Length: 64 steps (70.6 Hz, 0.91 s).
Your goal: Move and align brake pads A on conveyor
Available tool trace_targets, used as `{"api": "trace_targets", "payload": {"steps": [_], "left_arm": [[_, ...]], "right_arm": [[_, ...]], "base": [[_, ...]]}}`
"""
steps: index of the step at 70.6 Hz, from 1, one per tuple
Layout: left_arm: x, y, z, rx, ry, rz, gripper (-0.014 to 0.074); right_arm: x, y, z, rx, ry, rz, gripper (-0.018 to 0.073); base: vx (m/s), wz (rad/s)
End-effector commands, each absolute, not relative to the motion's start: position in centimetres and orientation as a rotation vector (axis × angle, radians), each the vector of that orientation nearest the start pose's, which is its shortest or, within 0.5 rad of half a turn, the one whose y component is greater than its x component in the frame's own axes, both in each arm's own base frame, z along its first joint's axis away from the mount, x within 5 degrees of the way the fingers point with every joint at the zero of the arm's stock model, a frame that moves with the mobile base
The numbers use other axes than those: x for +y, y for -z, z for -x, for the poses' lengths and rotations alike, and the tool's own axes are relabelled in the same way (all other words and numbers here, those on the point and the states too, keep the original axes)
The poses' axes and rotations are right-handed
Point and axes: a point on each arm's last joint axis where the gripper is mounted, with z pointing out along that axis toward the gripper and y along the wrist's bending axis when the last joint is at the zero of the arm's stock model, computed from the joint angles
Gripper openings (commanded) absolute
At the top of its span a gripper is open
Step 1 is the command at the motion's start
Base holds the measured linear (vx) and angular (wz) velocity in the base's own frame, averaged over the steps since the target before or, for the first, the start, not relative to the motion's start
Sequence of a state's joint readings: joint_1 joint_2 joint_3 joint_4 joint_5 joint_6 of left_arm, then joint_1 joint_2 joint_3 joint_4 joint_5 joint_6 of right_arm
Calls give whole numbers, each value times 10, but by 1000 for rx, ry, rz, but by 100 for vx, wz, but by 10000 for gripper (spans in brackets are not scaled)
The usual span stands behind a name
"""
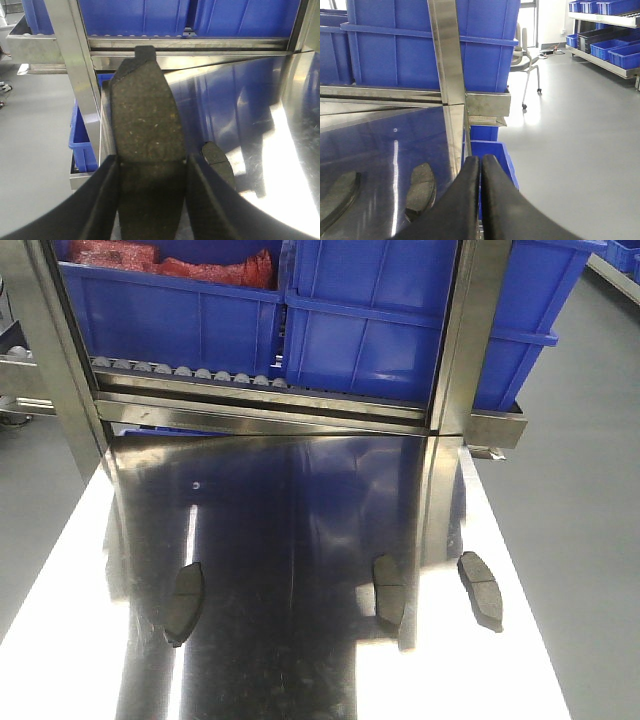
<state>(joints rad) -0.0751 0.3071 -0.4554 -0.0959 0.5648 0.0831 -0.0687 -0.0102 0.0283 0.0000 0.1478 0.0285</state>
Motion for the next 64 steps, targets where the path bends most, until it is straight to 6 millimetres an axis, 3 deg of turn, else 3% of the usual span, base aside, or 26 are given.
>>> {"api": "trace_targets", "payload": {"steps": [1,28,33,46,53,64], "left_arm": [[-10,-314,-68,1772,112,-97,146],[-10,-314,-68,1772,112,-97,146],[-10,-314,-68,1772,112,-97,146],[-10,-314,-68,1772,112,-97,146],[-10,-314,-68,1772,112,-97,146],[-10,-314,-68,1772,112,-97,146]], "right_arm": [[-4,-195,-56,1564,42,-75,-10],[-4,-204,-55,1516,37,-77,-7],[-4,-217,-54,1526,62,-56,-5],[-7,-282,-67,1640,137,-8,-5],[-10,-309,-88,1809,138,-20,-3],[-13,-323,-126,2049,130,-34,-1]], "base": [[0,0],[0,0],[0,0],[0,0],[0,0],[0,0]]}}
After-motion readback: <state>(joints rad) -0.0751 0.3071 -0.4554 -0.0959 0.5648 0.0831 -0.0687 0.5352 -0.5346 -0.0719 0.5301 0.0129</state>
